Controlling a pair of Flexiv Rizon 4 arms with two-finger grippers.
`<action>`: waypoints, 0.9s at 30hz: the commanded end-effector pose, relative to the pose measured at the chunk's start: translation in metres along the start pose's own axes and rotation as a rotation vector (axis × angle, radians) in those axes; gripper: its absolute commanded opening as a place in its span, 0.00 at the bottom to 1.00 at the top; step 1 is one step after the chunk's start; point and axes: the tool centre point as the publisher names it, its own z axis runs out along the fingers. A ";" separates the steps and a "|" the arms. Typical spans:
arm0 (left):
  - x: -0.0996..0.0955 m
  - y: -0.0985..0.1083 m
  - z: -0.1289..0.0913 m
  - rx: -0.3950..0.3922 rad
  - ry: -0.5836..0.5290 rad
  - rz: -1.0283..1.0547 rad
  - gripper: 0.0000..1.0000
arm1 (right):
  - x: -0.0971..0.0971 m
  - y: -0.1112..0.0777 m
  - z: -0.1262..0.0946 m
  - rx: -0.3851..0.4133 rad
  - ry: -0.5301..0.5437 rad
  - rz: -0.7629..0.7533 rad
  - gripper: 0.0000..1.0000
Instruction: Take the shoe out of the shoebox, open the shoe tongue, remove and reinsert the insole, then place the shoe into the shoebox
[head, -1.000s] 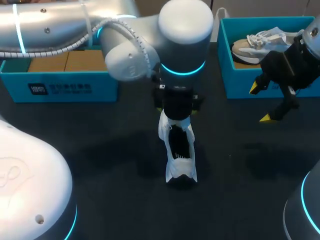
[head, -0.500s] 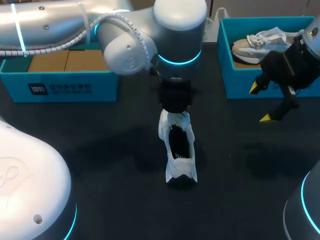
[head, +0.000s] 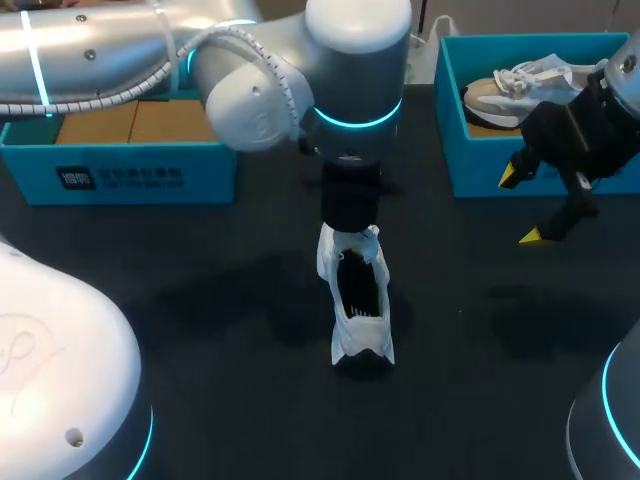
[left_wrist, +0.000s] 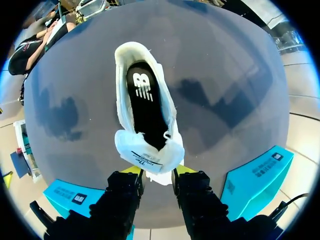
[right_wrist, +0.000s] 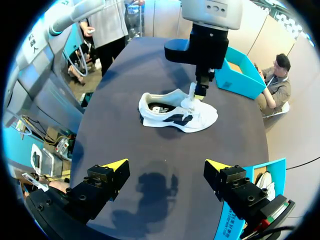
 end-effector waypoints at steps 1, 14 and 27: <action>0.003 -0.005 0.002 -0.006 -0.009 0.000 0.34 | -0.001 0.000 0.001 0.001 0.001 0.000 1.00; 0.006 -0.009 0.010 -0.007 -0.010 -0.027 0.37 | -0.001 0.000 0.001 0.001 0.001 0.000 1.00; -0.003 -0.034 0.014 -0.043 -0.036 -0.100 0.38 | -0.001 0.000 0.001 0.001 0.001 0.000 1.00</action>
